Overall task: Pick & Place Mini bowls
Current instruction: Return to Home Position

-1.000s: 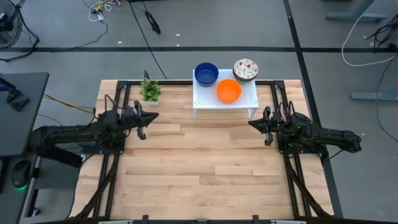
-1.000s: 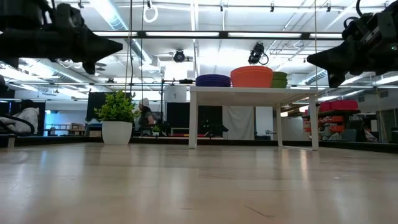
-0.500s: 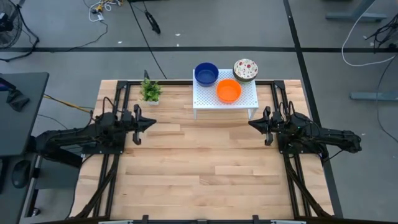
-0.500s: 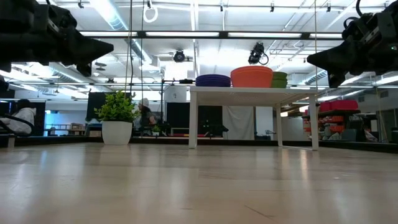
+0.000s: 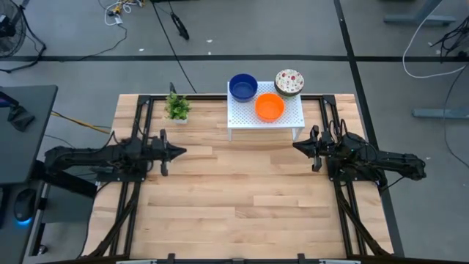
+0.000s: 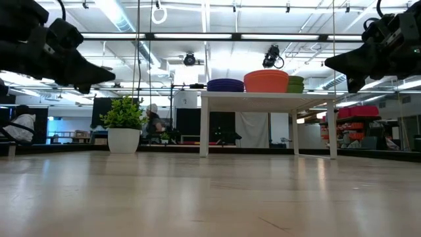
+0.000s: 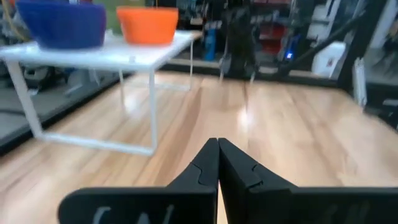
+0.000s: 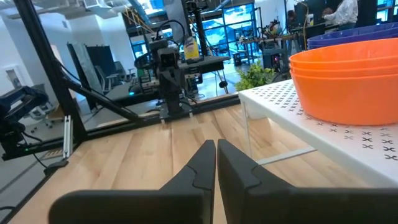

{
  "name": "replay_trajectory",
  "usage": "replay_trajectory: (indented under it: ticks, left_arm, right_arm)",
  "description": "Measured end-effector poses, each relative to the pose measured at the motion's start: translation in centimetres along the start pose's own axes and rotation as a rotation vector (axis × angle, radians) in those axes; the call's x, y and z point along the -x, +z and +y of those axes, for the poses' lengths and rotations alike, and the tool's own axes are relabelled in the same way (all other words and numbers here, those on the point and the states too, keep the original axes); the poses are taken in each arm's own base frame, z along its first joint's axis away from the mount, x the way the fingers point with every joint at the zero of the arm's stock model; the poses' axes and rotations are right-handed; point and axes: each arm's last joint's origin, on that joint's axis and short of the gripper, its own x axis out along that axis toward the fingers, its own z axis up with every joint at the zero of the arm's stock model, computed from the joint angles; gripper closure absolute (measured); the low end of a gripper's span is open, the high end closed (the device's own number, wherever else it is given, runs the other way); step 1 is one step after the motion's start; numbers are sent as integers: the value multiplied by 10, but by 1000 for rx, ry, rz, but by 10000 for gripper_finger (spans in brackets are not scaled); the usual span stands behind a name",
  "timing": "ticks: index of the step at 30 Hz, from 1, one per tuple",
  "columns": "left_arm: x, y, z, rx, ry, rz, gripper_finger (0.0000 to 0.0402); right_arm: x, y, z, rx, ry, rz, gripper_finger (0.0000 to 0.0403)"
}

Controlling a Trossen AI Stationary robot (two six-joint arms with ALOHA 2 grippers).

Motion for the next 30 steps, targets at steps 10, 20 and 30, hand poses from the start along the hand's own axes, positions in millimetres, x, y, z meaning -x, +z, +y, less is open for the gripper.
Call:
replay_trajectory:
  ticks: [10,20,30]
  left_arm:
    - [6,2,-1,-15,-31,-34,397]
    - [7,3,1,-33,3,-49,396]
    - [6,4,2,-32,16,-61,380]
  right_arm:
    - [0,0,0,0,1,-1,380]
    - [0,0,0,0,1,-1,380]
    - [0,0,0,0,1,-1,380]
